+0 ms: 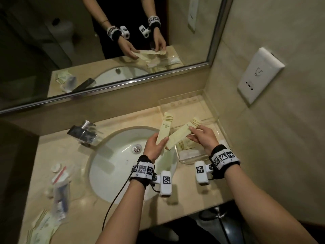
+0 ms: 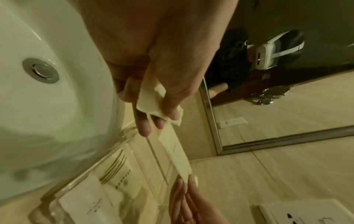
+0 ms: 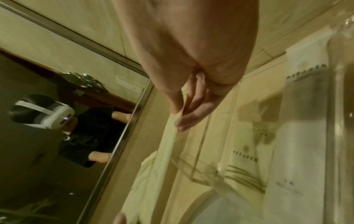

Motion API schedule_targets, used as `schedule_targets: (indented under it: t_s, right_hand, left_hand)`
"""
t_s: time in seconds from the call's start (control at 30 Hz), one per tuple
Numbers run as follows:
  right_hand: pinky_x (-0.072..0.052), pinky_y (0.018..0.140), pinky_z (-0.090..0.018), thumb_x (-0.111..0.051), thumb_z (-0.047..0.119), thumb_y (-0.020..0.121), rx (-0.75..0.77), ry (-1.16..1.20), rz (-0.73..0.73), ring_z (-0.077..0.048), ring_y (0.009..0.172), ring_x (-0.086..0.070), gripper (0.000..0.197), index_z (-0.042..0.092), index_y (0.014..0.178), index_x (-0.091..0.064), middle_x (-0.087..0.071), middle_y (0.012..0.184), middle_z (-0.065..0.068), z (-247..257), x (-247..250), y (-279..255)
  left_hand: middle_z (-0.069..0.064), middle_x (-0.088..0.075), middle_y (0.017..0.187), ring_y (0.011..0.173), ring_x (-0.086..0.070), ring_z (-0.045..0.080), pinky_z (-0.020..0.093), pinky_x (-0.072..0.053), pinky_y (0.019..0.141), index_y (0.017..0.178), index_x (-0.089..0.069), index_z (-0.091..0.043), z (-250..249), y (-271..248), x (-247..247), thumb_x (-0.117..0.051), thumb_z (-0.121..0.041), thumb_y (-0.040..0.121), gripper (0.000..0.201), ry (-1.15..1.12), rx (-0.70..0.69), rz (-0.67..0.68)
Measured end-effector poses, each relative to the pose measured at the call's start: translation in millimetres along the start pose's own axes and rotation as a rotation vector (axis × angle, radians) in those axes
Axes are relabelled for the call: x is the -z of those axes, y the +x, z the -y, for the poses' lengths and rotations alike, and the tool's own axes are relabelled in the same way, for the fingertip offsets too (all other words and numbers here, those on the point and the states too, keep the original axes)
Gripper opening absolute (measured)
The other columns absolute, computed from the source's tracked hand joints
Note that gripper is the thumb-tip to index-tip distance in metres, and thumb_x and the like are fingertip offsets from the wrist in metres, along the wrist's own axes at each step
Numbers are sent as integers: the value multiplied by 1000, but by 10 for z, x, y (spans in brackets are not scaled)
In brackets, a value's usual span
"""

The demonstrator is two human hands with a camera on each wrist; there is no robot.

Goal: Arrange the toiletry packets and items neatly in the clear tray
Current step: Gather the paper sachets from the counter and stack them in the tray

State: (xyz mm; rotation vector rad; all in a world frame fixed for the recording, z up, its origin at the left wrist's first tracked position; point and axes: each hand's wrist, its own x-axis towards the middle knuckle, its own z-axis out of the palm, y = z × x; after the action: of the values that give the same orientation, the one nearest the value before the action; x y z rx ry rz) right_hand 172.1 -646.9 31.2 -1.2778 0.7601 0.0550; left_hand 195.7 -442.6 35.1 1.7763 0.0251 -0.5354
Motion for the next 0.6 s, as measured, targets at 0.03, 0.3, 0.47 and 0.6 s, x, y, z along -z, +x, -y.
schedule_targets:
  t_s: [0.03,0.3,0.47,0.6]
  right_hand:
    - [-60,65,-20,-65,11,92,-11,-7,-69,-18,71,-70,31,-3,118,-56,-67,96,-16,-1,81,98]
    - [-53,98,-41,-75,23,82,-193,-228,-364,-29,108,-67,50,-3,121,-57,-70,115,-15,-214,368,682]
    - [-52,93,-32,-74,18,85,-233,-303,-386,-26,109,-65,54,-8,126,-50,-70,113,-14,-217,281,772]
    - [-55,90,-35,-75,18,84,-245,-359,-369,-25,100,-70,54,-6,126,-52,-75,99,-15,-276,269,859]
  left_hand:
    - [6,-70,95,71,-67,15,24,-49,55,121,-57,-8,3,29,-55,-59,-21,93,31,-6,19,-20]
    - [0,-66,77,55,-60,9,22,-41,48,113,-56,-12,146,111,-135,-57,-21,95,20,-52,97,-136]
    - [1,-64,77,51,-60,5,18,-42,46,111,-57,-11,219,139,-89,-57,-21,94,19,-37,103,-132]
    - [1,-65,78,53,-60,6,18,-42,47,110,-58,-12,241,182,-69,-57,-22,94,18,-36,97,-130]
